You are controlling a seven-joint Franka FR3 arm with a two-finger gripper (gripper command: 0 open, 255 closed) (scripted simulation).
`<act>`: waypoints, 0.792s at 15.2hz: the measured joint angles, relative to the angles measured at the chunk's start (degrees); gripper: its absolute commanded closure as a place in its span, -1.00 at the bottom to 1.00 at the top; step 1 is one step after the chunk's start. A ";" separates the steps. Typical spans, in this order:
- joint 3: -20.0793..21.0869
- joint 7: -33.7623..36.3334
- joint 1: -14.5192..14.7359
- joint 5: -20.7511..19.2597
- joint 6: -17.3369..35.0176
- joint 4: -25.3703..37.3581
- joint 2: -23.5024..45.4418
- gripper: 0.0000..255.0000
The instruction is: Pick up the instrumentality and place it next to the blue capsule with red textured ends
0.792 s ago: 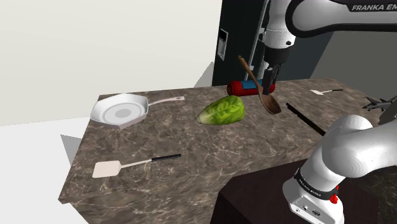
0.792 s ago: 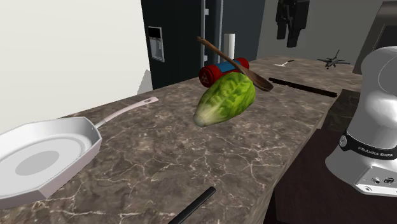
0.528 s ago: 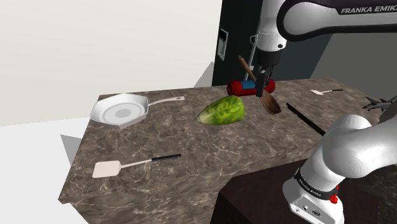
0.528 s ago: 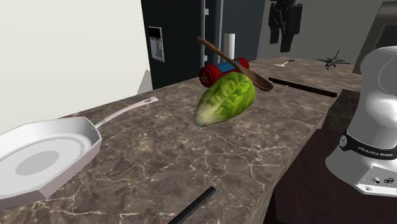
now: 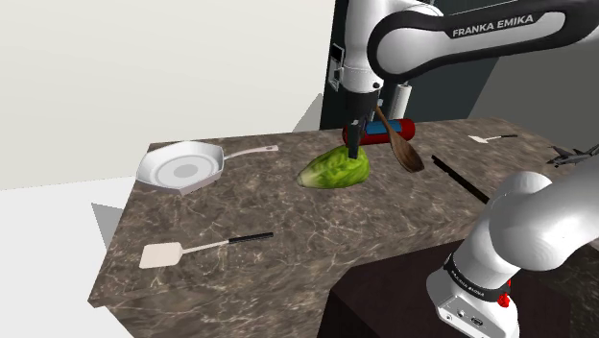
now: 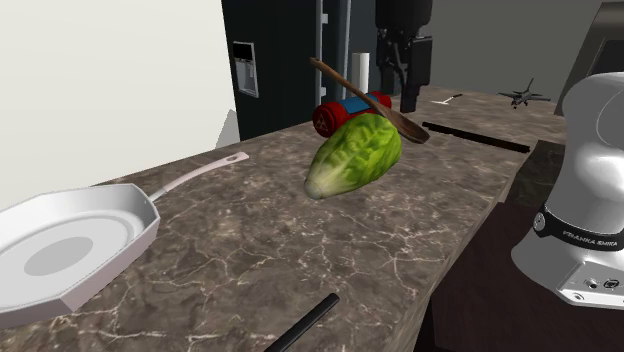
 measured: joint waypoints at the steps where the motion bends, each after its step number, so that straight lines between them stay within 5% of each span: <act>1: 0.75 0.12 0.59 0.30 0.70 1.48 2.18 -1.00; 12: 7.10 -0.60 5.74 0.57 8.02 12.77 20.32 -1.00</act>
